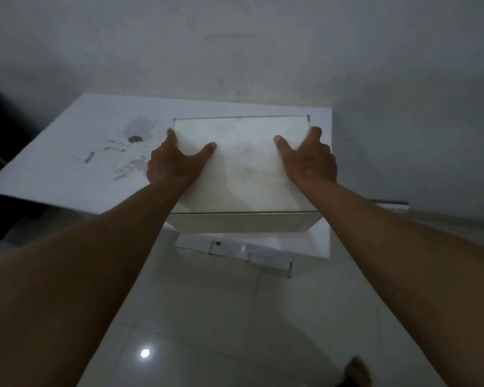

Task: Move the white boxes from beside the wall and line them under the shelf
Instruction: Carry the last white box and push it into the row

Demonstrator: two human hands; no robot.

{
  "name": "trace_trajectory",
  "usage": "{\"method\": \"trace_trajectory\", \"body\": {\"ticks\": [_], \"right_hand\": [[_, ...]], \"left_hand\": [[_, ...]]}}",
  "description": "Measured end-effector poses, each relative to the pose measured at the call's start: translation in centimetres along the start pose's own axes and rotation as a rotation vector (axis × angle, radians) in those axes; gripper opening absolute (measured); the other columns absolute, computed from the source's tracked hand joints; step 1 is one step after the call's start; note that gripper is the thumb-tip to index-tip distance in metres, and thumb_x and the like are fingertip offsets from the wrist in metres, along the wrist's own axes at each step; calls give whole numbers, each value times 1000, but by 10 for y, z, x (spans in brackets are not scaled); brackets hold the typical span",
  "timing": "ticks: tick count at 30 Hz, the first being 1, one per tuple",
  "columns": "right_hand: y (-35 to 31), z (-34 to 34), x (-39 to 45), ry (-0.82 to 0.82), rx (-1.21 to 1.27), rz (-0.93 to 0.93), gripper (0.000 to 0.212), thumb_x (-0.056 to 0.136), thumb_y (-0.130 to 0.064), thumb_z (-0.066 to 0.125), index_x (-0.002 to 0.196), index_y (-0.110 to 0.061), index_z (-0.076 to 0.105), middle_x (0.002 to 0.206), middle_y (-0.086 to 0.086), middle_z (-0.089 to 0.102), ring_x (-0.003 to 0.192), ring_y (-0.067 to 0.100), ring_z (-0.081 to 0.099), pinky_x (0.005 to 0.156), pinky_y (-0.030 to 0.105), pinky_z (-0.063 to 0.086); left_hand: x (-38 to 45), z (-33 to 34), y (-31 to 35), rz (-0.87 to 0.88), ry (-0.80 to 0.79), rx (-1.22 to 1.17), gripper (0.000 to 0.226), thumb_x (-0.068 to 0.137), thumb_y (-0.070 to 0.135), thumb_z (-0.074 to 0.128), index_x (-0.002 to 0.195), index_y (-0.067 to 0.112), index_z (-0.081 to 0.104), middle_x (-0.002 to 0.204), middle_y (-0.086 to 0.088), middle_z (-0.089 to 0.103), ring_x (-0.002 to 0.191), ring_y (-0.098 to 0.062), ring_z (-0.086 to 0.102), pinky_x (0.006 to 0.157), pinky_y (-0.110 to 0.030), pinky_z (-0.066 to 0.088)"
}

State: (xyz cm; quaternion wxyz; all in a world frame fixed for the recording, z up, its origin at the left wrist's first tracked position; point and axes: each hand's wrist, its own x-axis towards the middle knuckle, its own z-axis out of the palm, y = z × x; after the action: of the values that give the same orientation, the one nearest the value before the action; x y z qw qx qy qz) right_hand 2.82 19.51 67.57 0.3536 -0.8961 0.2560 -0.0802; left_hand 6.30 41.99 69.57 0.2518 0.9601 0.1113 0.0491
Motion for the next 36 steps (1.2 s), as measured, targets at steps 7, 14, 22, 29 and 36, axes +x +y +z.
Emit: {"method": "trace_trajectory", "body": {"ticks": [7, 14, 22, 29, 36], "right_hand": [[-69, 67, -41, 24, -36, 2, 70, 86, -67, 48, 132, -14, 36, 119, 15, 58, 108, 38, 55, 84, 41, 41], [-110, 124, -48, 18, -30, 39, 70, 87, -67, 48, 132, -15, 35, 121, 15, 58, 110, 38, 55, 85, 40, 40], [-160, 187, -69, -2, -32, 111, 68, 89, -65, 47, 135, -15, 34, 121, 14, 59, 109, 38, 55, 86, 40, 40], [-197, 243, -118, 50, -39, 217, 66, 88, -65, 48, 132, -16, 35, 120, 14, 58, 109, 37, 55, 87, 40, 39], [-235, 308, -192, 132, -33, 327, 70, 85, -68, 49, 133, -19, 36, 120, 14, 58, 108, 38, 55, 87, 41, 40]], "left_hand": [[34, -37, -92, -26, -16, -20, 103, 75, 79, 54, 154, 20, 22, 148, -11, 44, 136, -35, 38, 107, -49, 33], [83, -51, -144, -12, -36, -24, 104, 74, 79, 55, 154, 21, 21, 147, -11, 44, 134, -37, 39, 106, -49, 35], [136, -67, -207, -22, -95, 2, 104, 73, 79, 56, 154, 23, 21, 147, -13, 44, 134, -38, 40, 106, -51, 36], [168, -84, -276, 49, -183, 13, 105, 73, 81, 54, 154, 22, 22, 150, -13, 41, 137, -37, 36, 108, -51, 32], [179, -114, -363, 122, -272, -16, 104, 73, 79, 56, 153, 23, 22, 149, -10, 42, 135, -35, 41, 107, -49, 35]]}}
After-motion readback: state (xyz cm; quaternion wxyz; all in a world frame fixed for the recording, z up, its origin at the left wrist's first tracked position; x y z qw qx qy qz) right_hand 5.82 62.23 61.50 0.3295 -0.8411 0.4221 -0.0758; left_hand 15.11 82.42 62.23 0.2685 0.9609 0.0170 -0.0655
